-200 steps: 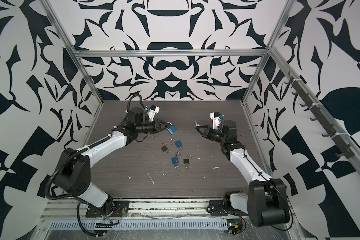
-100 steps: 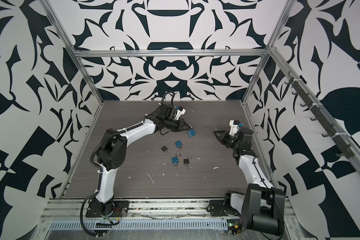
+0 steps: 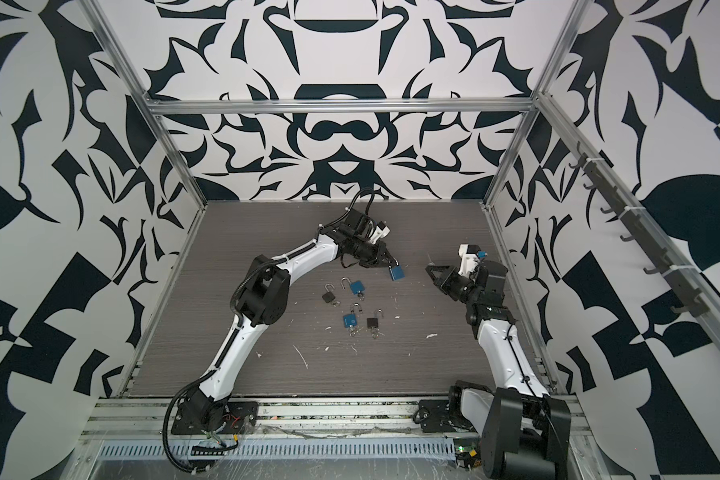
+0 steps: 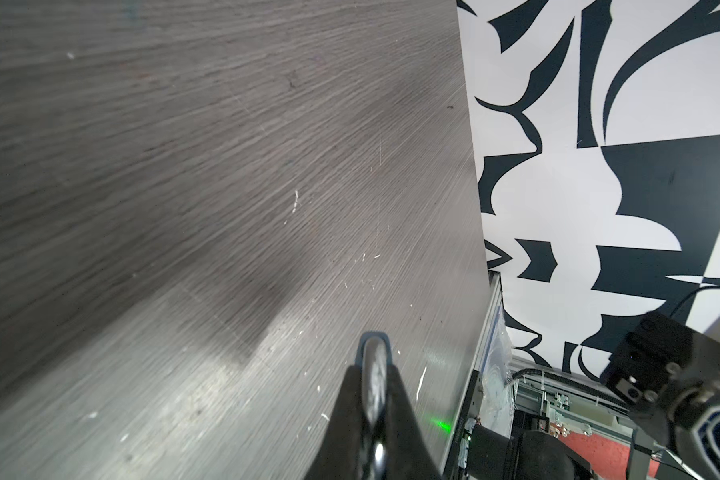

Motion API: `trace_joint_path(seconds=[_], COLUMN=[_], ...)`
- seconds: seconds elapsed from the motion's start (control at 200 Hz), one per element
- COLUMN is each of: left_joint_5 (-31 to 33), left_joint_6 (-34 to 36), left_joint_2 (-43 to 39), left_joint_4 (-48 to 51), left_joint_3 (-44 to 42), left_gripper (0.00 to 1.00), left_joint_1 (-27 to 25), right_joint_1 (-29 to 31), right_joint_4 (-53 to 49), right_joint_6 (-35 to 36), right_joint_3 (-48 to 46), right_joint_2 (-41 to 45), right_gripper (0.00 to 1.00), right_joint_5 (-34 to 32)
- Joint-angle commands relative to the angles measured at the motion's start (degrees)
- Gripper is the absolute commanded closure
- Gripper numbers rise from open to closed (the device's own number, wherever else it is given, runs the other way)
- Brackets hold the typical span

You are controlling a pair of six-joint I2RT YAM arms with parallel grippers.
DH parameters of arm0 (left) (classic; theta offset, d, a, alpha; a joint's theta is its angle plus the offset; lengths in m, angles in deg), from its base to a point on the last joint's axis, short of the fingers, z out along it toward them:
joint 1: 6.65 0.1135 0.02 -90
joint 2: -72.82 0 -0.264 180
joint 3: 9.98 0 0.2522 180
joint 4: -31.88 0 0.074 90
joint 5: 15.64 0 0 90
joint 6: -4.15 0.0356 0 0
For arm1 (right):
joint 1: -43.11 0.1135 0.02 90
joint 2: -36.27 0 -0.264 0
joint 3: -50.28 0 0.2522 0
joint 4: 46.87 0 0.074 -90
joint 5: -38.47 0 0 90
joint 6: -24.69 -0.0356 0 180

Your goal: Lock with the key

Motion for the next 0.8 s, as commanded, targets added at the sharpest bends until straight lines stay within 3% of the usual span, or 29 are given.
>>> trace_joint_path(seconds=[0.0, 0.44, 0.61, 0.795], left_joint_5=[-2.5, -2.5, -0.7, 2.1], left_joint_6=[0.7, -0.5, -0.8, -1.3], left_joint_2=[2.2, 6.7, 5.9, 3.8], left_joint_4=[3.6, 4.6, 3.2, 0.6], left_joint_3=[4.0, 6.9, 4.9, 2.1], left_gripper=[1.00, 1.00, 0.73, 0.65], left_joint_1=[-0.4, -0.5, -0.4, -0.2], right_joint_1=[-0.1, -0.1, 0.0, 0.0], right_joint_4=[1.6, 1.0, 1.3, 1.3], right_joint_6=[-0.3, -0.4, -0.5, -0.8], right_joint_3=[0.0, -1.0, -1.7, -1.8], right_joint_2=[1.5, 2.4, 2.3, 2.3], right_gripper=[1.00, 1.00, 1.00, 1.00], right_joint_5=[1.1, 1.0, 0.8, 1.0])
